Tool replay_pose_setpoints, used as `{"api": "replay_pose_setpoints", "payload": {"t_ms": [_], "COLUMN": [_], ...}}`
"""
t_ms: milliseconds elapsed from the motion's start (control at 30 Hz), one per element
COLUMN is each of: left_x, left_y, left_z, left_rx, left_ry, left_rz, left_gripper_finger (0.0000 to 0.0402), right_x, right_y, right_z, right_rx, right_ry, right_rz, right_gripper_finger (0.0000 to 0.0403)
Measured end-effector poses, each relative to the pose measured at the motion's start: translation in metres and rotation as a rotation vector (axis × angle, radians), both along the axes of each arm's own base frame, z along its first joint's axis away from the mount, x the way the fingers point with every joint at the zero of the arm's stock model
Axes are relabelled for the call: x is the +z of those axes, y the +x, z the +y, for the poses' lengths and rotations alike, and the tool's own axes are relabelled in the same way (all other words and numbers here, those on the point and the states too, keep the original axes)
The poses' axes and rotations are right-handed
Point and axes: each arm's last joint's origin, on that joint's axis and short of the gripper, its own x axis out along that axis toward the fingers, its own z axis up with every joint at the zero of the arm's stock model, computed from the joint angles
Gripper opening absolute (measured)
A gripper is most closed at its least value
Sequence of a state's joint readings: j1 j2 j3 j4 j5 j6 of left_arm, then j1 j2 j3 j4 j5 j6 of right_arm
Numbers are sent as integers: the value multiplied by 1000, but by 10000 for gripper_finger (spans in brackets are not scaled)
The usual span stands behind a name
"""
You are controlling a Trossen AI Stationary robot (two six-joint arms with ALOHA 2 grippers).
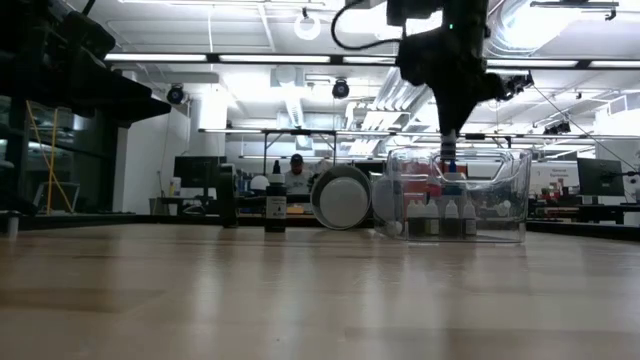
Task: Pick & Place food coloring
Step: Put the small dark blue food coloring bottle into the transparent bin
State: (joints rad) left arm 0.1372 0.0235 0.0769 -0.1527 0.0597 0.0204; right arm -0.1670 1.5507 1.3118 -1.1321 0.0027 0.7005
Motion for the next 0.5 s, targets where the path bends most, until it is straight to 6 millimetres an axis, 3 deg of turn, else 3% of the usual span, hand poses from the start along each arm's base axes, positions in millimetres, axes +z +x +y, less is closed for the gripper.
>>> {"api": "replay_pose_setpoints", "payload": {"t_ms": [167,500], "left_x": [0,0], "left_y": [0,0], "left_z": [0,0], "left_rx": [0,0], "left_ry": [0,0], "left_rz": [0,-1], "left_gripper_finger": [278,278], "right_x": [-22,-44], "right_y": [2,7], "right_z": [0,-3], "right_rx": [-55,-241], "right_ry": [20,11], "right_rz": [-14,-3], "right_gripper_finger": [36,39]}}
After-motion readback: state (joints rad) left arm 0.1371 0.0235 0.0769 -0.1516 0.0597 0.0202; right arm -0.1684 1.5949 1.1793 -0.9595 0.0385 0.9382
